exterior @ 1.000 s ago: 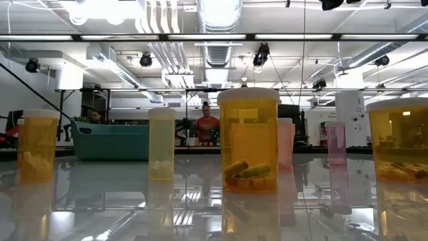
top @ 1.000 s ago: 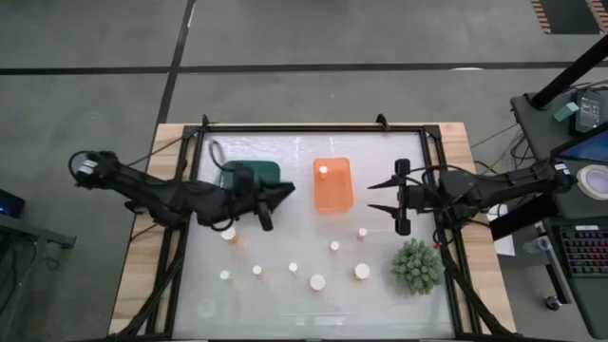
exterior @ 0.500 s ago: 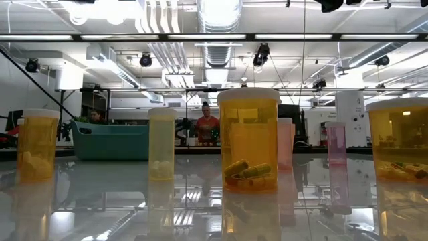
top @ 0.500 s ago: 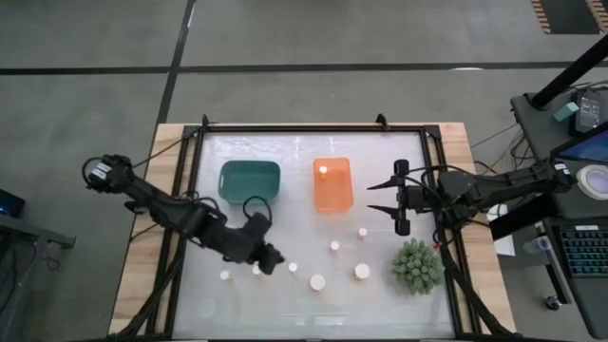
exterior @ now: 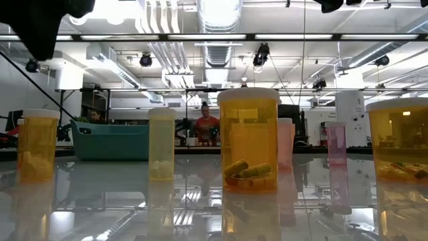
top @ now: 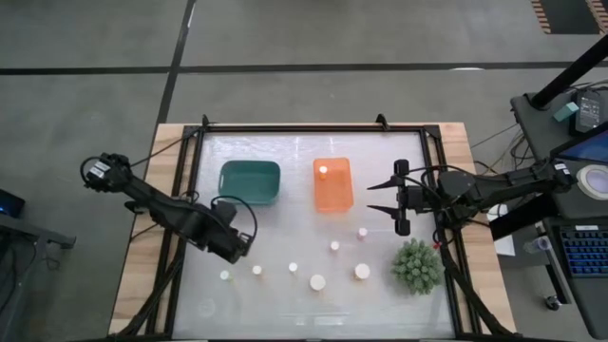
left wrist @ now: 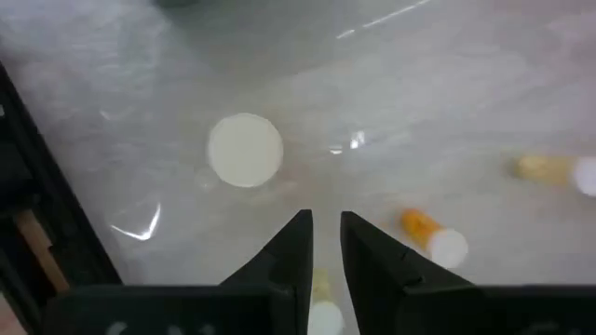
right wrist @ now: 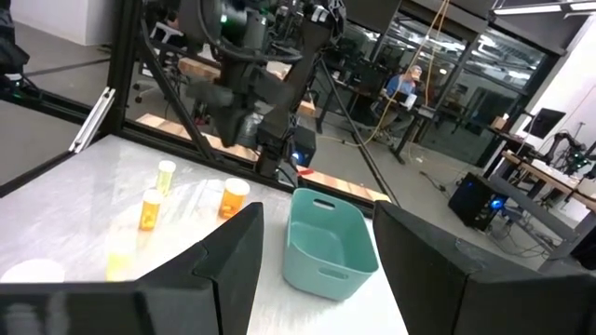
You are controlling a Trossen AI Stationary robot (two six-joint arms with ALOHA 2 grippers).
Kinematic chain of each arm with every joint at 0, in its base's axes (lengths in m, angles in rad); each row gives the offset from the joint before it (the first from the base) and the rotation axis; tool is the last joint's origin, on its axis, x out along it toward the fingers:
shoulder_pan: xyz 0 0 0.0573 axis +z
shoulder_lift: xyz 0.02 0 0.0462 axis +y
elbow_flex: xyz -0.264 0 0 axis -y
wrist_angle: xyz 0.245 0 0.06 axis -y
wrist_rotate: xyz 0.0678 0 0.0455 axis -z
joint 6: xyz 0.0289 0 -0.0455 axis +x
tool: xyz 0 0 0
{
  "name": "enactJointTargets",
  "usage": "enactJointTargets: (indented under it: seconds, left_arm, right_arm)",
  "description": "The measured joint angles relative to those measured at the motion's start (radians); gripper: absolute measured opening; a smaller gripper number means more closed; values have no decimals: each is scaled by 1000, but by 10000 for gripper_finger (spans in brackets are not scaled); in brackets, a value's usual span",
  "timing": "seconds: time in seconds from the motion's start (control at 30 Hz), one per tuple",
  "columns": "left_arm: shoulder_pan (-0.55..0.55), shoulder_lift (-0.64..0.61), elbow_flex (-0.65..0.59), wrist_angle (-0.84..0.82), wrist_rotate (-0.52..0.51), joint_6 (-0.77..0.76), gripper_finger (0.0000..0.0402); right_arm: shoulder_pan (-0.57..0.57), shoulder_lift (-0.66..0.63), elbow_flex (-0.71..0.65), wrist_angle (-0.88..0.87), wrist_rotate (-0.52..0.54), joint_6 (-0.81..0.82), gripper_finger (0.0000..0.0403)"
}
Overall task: Pick and place medicine bottles into bin by pill shape (circle, oval)
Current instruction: Put the top left large orange pill bottle into the green bin
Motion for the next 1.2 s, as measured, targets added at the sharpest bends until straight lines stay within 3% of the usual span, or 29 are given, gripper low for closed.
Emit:
enactJointTargets:
  seconds: [0.43, 0.57, 0.9, 1.2]
  left_arm:
    - [61, -11, -137, 40, 2, -13, 51]
    - [77, -11, -153, 50, 2, 10, 86]
    - [92, -11, -218, 76, 33, -43, 230]
    - [101, -11, -253, 125, 33, -45, 255]
  right_arm:
    - [0, 0, 0, -28, 0, 36, 196]
    - [0, 0, 0, -45, 0, 48, 196]
    - [0, 0, 0, -72, 0, 61, 196]
    - [0, 0, 0, -71, 0, 58, 196]
